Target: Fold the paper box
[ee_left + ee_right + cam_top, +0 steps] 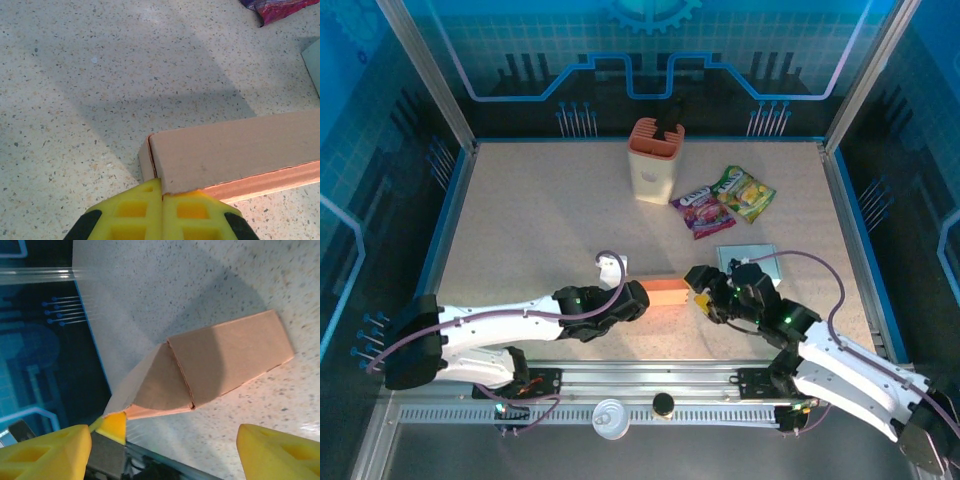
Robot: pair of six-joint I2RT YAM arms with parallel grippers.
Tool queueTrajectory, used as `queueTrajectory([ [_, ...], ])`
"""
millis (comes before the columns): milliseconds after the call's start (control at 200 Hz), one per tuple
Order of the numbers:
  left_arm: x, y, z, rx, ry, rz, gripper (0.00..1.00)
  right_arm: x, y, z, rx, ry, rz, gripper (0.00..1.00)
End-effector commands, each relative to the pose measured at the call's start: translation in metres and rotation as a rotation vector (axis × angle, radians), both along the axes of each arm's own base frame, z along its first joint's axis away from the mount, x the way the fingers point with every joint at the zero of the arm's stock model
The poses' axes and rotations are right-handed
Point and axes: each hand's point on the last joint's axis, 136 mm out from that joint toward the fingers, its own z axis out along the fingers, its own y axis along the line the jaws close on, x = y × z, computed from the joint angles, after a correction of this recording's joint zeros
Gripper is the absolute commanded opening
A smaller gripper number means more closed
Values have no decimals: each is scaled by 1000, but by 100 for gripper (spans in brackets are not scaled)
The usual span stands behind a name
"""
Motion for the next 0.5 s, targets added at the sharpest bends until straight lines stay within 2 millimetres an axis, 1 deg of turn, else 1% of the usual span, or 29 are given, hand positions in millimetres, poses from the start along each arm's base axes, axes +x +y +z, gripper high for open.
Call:
queueTrajectory([
  [0,-4,3,-9,31,20,5,0,7,14,10,143,37,-17,77],
  [100,-4,2,-7,29,16,2,0,9,16,5,144,46,-15,75],
  [200,-4,2,-8,31,18,-1,0,11,13,-5,126,61,-34,72],
  [305,-5,2,-6,28,19,-2,0,10,6,-16,100,73,-49,63],
  [375,-5,2,-5,23,20,-3,4,9,1,-24,83,80,-58,56],
  [495,-6,1,3,-5,18,-4,13,6,-6,-39,49,103,-63,53],
])
